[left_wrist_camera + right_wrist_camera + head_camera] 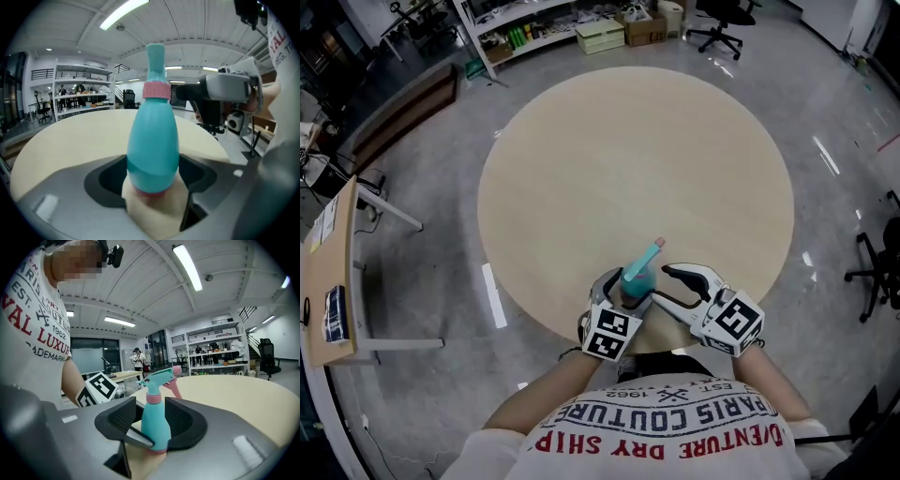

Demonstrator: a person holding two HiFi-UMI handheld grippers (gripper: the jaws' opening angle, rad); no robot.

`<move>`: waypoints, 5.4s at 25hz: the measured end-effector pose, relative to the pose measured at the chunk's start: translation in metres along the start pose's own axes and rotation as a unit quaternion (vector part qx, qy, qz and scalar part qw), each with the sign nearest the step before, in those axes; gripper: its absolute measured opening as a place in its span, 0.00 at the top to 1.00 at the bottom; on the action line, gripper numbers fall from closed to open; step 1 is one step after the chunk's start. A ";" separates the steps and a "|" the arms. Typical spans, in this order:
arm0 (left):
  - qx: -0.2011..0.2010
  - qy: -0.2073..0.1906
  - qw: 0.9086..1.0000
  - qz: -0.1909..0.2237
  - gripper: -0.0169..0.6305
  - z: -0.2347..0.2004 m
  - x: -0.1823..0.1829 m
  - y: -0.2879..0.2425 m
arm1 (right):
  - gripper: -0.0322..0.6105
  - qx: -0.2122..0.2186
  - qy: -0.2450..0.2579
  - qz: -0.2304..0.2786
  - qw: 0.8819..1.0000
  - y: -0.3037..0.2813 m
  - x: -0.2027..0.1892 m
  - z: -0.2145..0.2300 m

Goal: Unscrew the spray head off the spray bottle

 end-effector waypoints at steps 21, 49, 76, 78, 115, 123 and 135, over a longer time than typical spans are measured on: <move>-0.287 -0.223 0.926 -0.103 0.45 0.004 -0.013 0.026 | 0.74 0.232 0.093 -0.020 0.968 -0.026 0.007 -0.021; 0.003 -0.004 1.000 -0.020 0.45 0.022 0.003 -0.006 | 0.73 -0.089 -0.010 -0.043 0.995 -0.027 0.003 0.004; -0.259 -0.181 0.947 -0.055 0.45 -0.001 0.001 -0.002 | 0.74 0.155 0.027 0.030 0.987 -0.017 0.026 0.009; -0.245 -0.174 0.952 -0.053 0.45 -0.004 0.001 -0.004 | 0.74 0.146 0.039 0.041 0.988 -0.010 0.041 0.012; -0.205 -0.107 0.972 -0.028 0.45 -0.011 -0.002 0.016 | 0.74 -0.031 0.015 -0.219 0.975 -0.102 -0.088 0.082; -0.201 -0.119 0.972 -0.033 0.45 -0.013 -0.006 0.016 | 0.70 -0.031 0.021 -0.223 0.974 -0.105 -0.093 0.077; -0.148 0.015 0.988 -0.030 0.77 -0.048 -0.032 0.082 | 0.95 -0.163 -0.093 -0.105 0.976 0.026 -0.029 0.046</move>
Point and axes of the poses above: the fingertips, and each gripper's own axes: y backward along the fingers, z to its right, x out of its top, the point moved 5 cm from there along y, backward along the fingers, and after that the axes turned 11 degrees about y, right-handed, at the moved point
